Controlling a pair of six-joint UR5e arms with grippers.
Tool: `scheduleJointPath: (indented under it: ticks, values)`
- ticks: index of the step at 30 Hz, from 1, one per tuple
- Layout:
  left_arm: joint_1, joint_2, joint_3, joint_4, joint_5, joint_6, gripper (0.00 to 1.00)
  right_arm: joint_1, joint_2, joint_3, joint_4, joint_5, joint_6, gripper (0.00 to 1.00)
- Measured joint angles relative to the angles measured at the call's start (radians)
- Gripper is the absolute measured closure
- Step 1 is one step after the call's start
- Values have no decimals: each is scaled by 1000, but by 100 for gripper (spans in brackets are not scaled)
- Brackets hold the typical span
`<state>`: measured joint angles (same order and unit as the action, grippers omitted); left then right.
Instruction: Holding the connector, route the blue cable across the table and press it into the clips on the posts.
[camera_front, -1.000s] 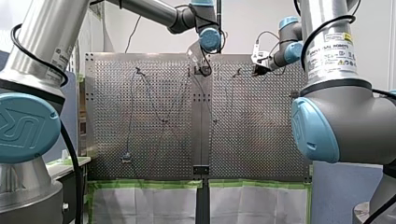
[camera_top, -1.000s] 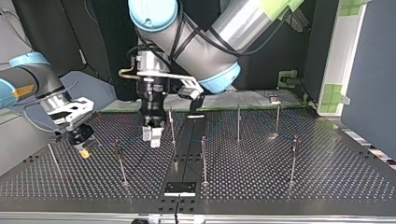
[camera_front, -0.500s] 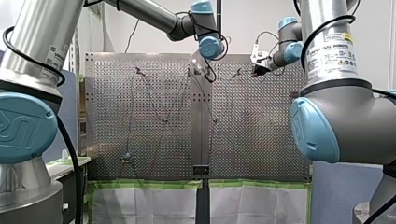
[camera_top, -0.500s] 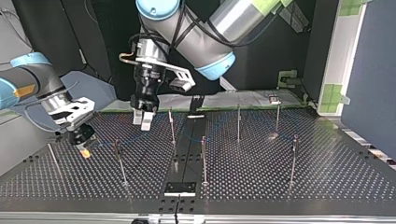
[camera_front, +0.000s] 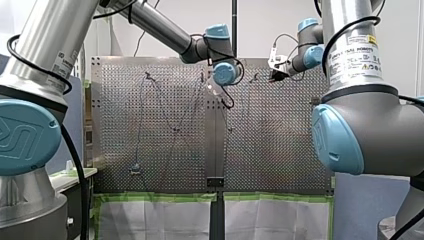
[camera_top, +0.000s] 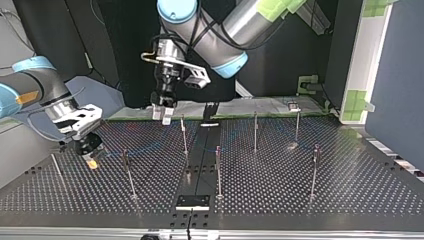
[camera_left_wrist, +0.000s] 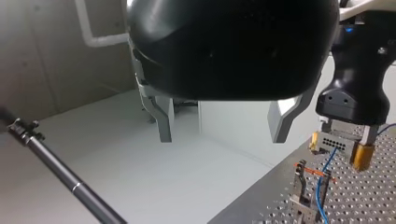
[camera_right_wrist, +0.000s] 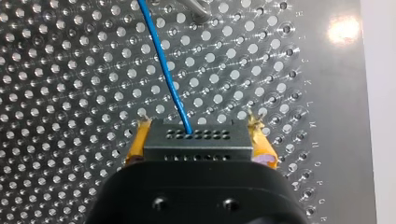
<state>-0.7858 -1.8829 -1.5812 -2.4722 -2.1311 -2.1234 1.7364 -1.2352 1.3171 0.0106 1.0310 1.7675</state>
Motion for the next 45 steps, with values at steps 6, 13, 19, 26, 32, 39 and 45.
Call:
scheduleJointPath:
  ticks: [6,13,19,26,32,39,45]
  values:
    - [0,0,-48,48,-7,-44,0,1,2,0,0,0,0,100]
    - [8,-1,-107,107,13,-80,0,0,4,0,-1,0,0,100]
    - [34,-3,-163,163,38,-122,0,0,5,0,-1,0,0,100]
    - [91,-4,-224,224,55,-95,0,0,7,0,-1,0,0,100]
    - [144,-4,-277,277,68,-62,0,1,11,0,-2,1,-1,100]
    - [216,-2,-349,349,43,8,0,0,15,0,-3,2,-2,100]
    - [262,-2,-395,395,3,55,0,-2,17,0,-3,2,-2,100]
